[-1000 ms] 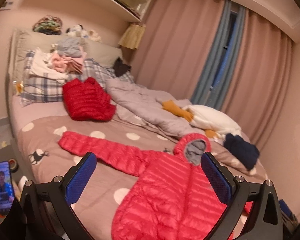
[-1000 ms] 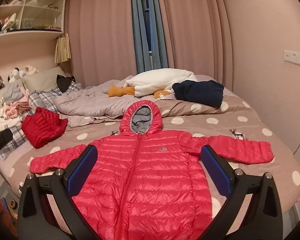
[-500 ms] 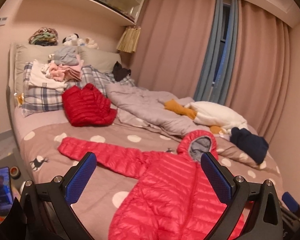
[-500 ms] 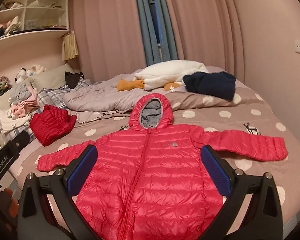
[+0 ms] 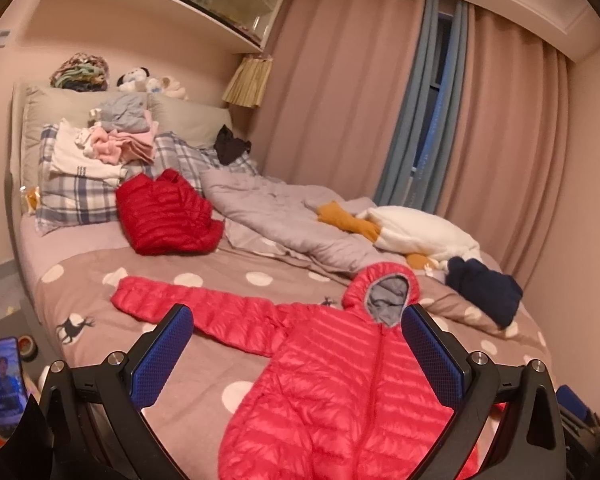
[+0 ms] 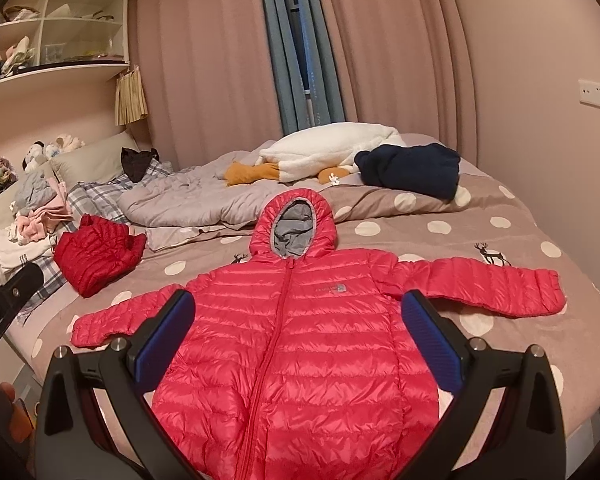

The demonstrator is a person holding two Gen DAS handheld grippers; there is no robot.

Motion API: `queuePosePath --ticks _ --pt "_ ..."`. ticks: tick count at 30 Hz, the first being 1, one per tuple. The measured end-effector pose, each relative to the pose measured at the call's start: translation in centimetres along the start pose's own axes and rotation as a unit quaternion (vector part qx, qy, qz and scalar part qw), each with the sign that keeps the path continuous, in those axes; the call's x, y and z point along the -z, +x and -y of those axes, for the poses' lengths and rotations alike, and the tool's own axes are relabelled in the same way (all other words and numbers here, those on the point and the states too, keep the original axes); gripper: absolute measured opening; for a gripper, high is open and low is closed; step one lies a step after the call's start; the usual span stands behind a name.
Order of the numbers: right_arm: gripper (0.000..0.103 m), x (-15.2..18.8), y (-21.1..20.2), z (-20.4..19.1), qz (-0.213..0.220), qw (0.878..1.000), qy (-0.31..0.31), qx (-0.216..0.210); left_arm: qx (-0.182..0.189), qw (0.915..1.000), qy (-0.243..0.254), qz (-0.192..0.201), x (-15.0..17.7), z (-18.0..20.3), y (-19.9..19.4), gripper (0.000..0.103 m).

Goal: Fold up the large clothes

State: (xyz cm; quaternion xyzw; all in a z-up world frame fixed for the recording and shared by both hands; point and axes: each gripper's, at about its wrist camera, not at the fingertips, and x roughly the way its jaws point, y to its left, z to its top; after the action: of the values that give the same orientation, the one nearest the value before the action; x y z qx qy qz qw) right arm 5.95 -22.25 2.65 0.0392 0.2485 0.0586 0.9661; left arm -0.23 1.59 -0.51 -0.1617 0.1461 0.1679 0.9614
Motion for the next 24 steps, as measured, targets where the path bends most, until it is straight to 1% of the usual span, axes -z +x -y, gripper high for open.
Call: queuePosePath --ticks 3,7,9,17,21,24 --pt "0.103 0.0 -0.8 0.0 0.004 1.000 -0.011 0.006 0.001 1.0000 -0.003 0.005 -0.1 -0.1 -0.3 0.103" --pt "0.103 0.1 -2.3 0.1 0.021 0.999 -0.017 0.018 0.000 0.9999 -0.006 0.011 0.0 -0.1 -0.6 0.103" --pt "0.103 0.1 -2.7 0.2 0.025 0.999 -0.018 0.025 0.006 0.9999 -0.004 0.009 -0.1 -0.1 -0.7 0.103" --pt "0.103 0.3 -3.6 0.8 0.030 0.999 -0.007 0.029 0.031 0.9995 0.004 0.004 0.1 0.6 -1.2 0.103" --pt "0.103 0.5 -3.9 1.0 0.031 0.999 -0.008 0.038 0.050 0.9987 0.000 -0.004 0.0 0.7 -1.4 0.103" --pt "0.103 0.6 -3.9 1.1 0.031 0.998 -0.009 0.046 0.042 0.9991 0.002 -0.005 0.1 0.8 -1.3 0.103"
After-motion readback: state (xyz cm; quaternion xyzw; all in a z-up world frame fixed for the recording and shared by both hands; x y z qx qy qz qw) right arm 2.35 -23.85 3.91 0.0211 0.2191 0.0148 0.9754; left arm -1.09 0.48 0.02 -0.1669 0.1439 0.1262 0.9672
